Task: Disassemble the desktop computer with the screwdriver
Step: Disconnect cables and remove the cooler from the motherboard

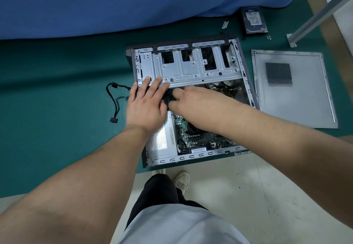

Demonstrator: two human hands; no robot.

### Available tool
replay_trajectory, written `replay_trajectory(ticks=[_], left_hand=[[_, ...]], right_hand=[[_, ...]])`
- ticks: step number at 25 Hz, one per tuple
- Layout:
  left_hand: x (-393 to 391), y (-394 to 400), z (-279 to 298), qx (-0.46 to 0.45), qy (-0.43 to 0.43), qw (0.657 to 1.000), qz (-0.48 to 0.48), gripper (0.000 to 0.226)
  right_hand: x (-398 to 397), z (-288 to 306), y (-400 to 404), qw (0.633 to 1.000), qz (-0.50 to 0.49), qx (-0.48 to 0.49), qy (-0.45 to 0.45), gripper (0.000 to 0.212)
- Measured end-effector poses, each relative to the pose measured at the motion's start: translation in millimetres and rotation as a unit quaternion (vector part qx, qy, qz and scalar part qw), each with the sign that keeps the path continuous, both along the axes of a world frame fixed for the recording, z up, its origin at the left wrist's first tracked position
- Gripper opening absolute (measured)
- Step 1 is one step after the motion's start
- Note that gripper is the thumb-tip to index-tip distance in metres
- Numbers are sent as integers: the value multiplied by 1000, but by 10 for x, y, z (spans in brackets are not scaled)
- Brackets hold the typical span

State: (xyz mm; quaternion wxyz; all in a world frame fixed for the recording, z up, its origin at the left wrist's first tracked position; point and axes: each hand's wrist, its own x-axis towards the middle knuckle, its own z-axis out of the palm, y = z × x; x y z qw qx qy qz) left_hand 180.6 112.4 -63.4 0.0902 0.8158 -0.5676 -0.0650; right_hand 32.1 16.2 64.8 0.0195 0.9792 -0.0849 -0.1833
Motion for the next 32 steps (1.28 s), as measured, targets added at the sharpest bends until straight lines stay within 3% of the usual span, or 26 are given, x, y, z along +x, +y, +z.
replay_trajectory(ticks=[2, 5, 9, 13, 20, 26, 32], left_hand=[[1, 1, -5, 1, 1, 1000, 1, 56], [3, -3, -3, 1, 4, 1000, 1, 56], [7, -1, 10, 2, -2, 1000, -3, 58], [-2, -1, 6, 0, -8, 1000, -1, 59], [3, -3, 19, 0, -10, 1000, -2, 60], [10, -10, 7, -1, -14, 1000, -3, 60], [13, -4, 15, 8, -14, 1000, -3, 60]], right_hand=[[-31, 7, -44, 999, 31, 29, -23, 30], [-57, -53, -89, 988, -72, 99, -90, 38], [-148, -246, -100, 918, -252, 205, -226, 39], [-272, -454, 29, 857, -326, 237, -321, 54], [-367, -609, 73, 836, -343, 274, -330, 63], [-483, -651, 8, 759, -405, 329, -389, 61], [-591, -742, 79, 740, -441, 338, -379, 63]])
